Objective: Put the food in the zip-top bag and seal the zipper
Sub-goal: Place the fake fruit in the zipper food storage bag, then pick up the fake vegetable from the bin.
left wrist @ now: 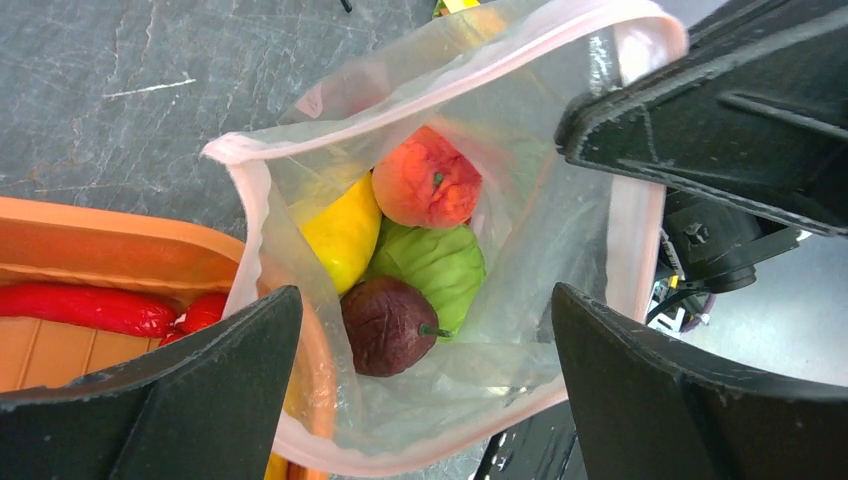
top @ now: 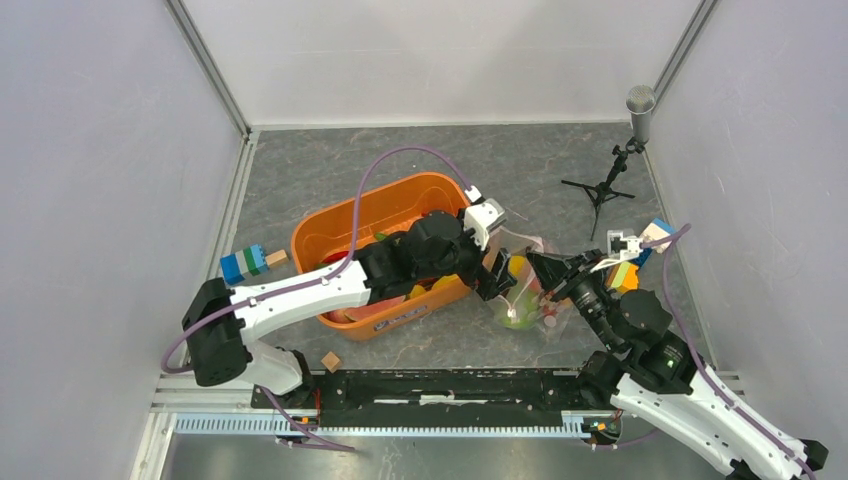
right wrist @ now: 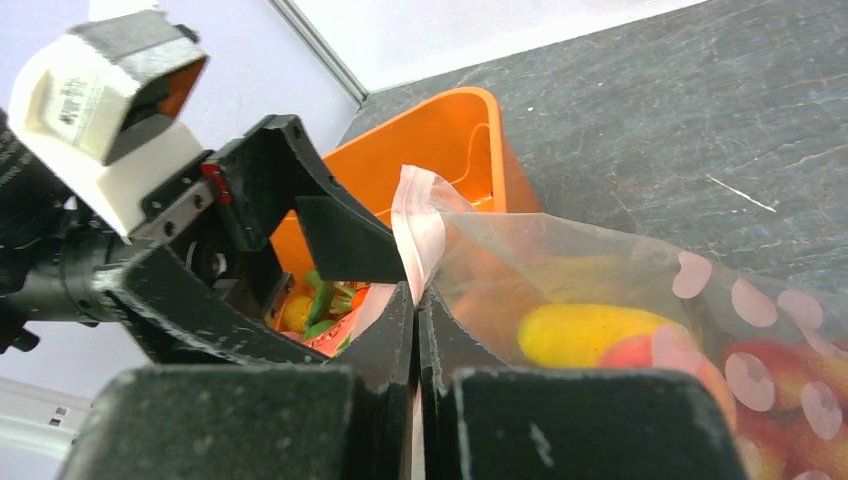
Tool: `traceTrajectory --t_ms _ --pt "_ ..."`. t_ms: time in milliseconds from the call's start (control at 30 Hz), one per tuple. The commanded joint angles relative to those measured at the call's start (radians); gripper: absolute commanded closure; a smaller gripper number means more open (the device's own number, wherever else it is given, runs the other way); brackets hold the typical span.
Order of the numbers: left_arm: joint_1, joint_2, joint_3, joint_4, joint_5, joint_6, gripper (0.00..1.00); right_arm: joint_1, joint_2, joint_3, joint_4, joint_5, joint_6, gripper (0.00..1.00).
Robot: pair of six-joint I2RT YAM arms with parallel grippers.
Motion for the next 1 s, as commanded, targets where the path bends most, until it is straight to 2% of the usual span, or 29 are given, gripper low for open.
traceTrajectory --t_ms 0,133,333,467,600,700,867,967 --pt "-0.004 -0.094 0.009 0.01 -0.01 0.046 0.0 0.001 -0.022 0.001 -0.001 0.082 0.022 0.97" --pt "-0.002 -0.189 -0.057 0.038 -0.092 0.055 0.0 0.001 -0.046 -0.011 -0.005 0.117 0.028 0.97" --pt "0.005 -0.319 -0.21 0.052 -0.446 0.066 0.0 0.001 -0.052 -0.01 -0.037 0.132 0.028 0.97" --pt "0.052 -0.323 -0.249 -0.039 -0.628 -0.003 0.0 0.001 -0.036 -0.001 -0.057 0.148 0.03 0.97" --pt "0.174 -0.308 -0.281 -0.135 -0.633 -0.173 0.0 0.001 -0.004 0.007 -0.06 0.157 0.027 0.96" --pt "0.274 -0.291 -0.311 -0.155 -0.553 -0.258 0.0 0.001 0.024 0.01 -0.057 0.159 0.027 0.96" --pt "0.355 -0.251 -0.325 -0.155 -0.492 -0.272 0.0 0.001 0.059 0.006 -0.026 0.163 0.013 0.96" --pt "0.369 -0.229 -0.324 -0.139 -0.476 -0.247 0.0 0.001 0.062 -0.009 0.074 0.089 -0.157 0.97"
